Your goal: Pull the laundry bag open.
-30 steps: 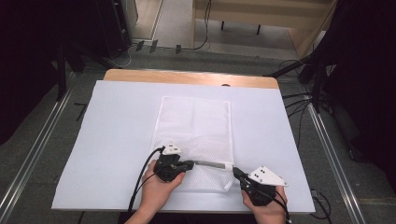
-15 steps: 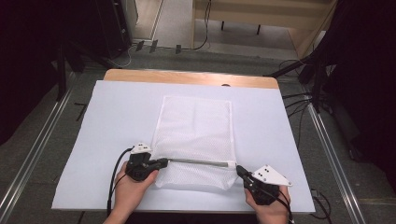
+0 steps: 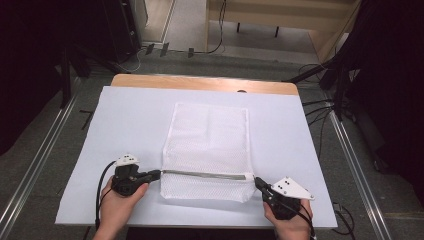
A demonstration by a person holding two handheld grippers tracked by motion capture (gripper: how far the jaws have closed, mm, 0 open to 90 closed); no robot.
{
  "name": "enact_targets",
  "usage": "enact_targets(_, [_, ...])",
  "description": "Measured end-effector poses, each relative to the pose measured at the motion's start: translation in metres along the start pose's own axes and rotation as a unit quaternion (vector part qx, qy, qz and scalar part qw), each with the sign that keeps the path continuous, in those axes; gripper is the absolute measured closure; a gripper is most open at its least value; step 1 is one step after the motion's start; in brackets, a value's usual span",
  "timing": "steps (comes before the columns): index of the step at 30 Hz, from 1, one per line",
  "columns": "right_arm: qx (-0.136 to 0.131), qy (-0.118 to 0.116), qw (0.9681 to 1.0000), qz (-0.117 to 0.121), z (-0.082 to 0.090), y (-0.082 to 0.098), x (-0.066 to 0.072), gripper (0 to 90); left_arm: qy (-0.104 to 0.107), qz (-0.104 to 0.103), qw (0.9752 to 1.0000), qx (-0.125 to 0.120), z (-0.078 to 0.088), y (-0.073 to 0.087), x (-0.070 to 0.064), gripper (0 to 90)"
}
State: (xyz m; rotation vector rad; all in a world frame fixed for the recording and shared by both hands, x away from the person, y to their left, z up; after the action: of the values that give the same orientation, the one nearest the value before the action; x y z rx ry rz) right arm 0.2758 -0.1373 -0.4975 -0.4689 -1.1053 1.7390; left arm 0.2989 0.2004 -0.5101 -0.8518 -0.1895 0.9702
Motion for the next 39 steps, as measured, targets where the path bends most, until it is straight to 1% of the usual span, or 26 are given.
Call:
enact_targets(2, [-0.001,0.002,1.0,0.001,0.0,0.0,-0.001,90.0,-0.001,0.003,1.0,0.002,0.003,0.004,0.005,88.3])
enact_targets(3, [0.0,0.001,1.0,-0.003,0.001,0.0,-0.001,90.0,0.003,0.009,1.0,0.002,0.003,0.007,0.006,88.3])
enact_targets(5, [0.0,0.0,1.0,-0.004,0.001,0.0,-0.001,90.0,0.0,0.003,1.0,0.007,0.004,0.011,0.006,88.3])
enact_targets(6, [0.0,-0.001,1.0,0.001,0.0,0.0,-0.001,90.0,-0.003,0.0,1.0,0.007,0.004,0.011,0.006,88.3])
enact_targets(8, [0.002,0.003,1.0,-0.001,0.0,0.001,-0.001,90.0,-0.005,-0.002,1.0,0.005,0.004,0.01,0.004,88.2])
enact_targets(10, [0.0,0.006,1.0,0.001,0.0,0.0,-0.001,90.0,0.005,-0.007,0.9999,0.007,0.005,0.01,0.002,88.1])
enact_targets(11, [-0.002,0.008,1.0,0.004,0.0,0.0,-0.001,90.0,0.01,-0.018,0.9998,0.003,0.005,0.01,0.0,88.0])
enact_targets(12, [-0.003,0.005,1.0,0.005,0.001,0.0,-0.001,90.0,0.01,-0.025,0.9996,-0.005,0.006,0.009,-0.002,87.8])
enact_targets(13, [-0.006,0.0,1.0,0.007,0.001,-0.001,-0.001,90.0,0.006,-0.034,0.9992,-0.02,0.009,0.007,-0.003,86.5])
enact_targets(15, [-0.007,-0.008,0.9999,0.009,0.002,0.0,0.001,90.0,-0.008,-0.036,0.9983,-0.044,0.013,0.002,-0.001,67.7])
enact_targets(16, [-0.007,-0.01,0.9999,0.011,0.002,0.0,0.001,90.0,-0.019,-0.032,0.9979,-0.054,0.014,0.0,0.001,55.1])
enact_targets(17, [-0.008,-0.011,0.9998,0.011,0.002,0.0,0.002,90.0,-0.03,-0.028,0.997,-0.066,0.017,-0.001,0.005,46.8])
enact_targets(18, [-0.01,-0.013,0.9998,0.012,0.002,0.0,0.002,90.0,-0.032,-0.025,0.9965,-0.073,0.018,-0.002,0.006,43.7])
enact_targets(22, [-0.011,-0.019,0.9997,0.007,0.002,0.001,0.001,89.0,-0.058,-0.007,0.9935,-0.098,0.026,-0.003,0.018,27.9])
enact_targets(23, [-0.011,-0.02,0.9997,0.003,0.001,0.001,0.0,85.2,-0.061,-0.002,0.9926,-0.104,0.028,-0.004,0.02,25.8])
enact_targets(25, [-0.013,-0.015,0.9998,-0.002,0.0,0.002,-0.002,70.6,-0.062,-0.002,0.9917,-0.113,0.03,-0.005,0.022,19.6])
enact_targets(26, [-0.014,-0.012,0.9998,-0.008,-0.001,0.001,-0.005,62.5,-0.064,-0.004,0.991,-0.117,0.031,-0.005,0.023,17.1])
enact_targets(27, [-0.017,-0.011,0.9997,-0.012,-0.001,0.0,-0.007,55.7,-0.067,-0.015,0.9906,-0.118,0.032,-0.005,0.023,15.1])
enact_targets(28, [-0.019,-0.006,0.9996,-0.018,-0.001,-0.001,-0.01,50.8,-0.07,-0.02,0.9903,-0.118,0.033,-0.005,0.024,13.4])
enact_targets(29, [-0.018,-0.005,0.9995,-0.027,-0.001,-0.001,-0.011,48.0,-0.077,-0.027,0.9894,-0.12,0.033,-0.005,0.025,13.8])
enact_targets(30, [-0.02,-0.007,0.9992,-0.034,0.0,-0.002,-0.014,43.7,-0.078,-0.03,0.9892,-0.12,0.034,-0.005,0.025,14.0])
enact_targets(32, [-0.025,0.006,0.9989,-0.039,0.002,-0.003,-0.022,36.5,-0.084,-0.037,0.9884,-0.121,0.035,-0.005,0.025,13.8])
enact_targets(35, [-0.031,0.007,0.9985,-0.043,0.005,-0.005,-0.03,30.4,-0.085,-0.036,0.9878,-0.126,0.037,-0.005,0.027,13.8])
enact_targets(36, [-0.032,0.005,0.9983,-0.048,0.006,-0.006,-0.033,30.1,-0.087,-0.036,0.9877,-0.125,0.037,-0.005,0.029,13.8])
enact_targets(38, [-0.035,-0.009,0.9978,-0.055,0.009,-0.007,-0.038,28.8,-0.089,-0.035,0.9871,-0.128,0.039,-0.004,0.032,13.8])
enact_targets(39, [-0.038,-0.007,0.9976,-0.057,0.011,-0.008,-0.043,28.4,-0.09,-0.037,0.9869,-0.128,0.039,-0.004,0.033,13.7])
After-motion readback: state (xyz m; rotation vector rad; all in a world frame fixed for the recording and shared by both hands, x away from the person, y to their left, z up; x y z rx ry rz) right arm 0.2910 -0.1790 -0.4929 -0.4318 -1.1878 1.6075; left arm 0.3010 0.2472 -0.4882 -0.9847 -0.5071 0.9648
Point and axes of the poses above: each handheld gripper's, and its own axes: z roughly backward along the jaws, y roughly out of its underside, x roughly to its left, the point moved 9 cm from there along -z, roughly forward along the jaws, and after that the axes turned 9 degrees about -z, right-handed, at the moved point
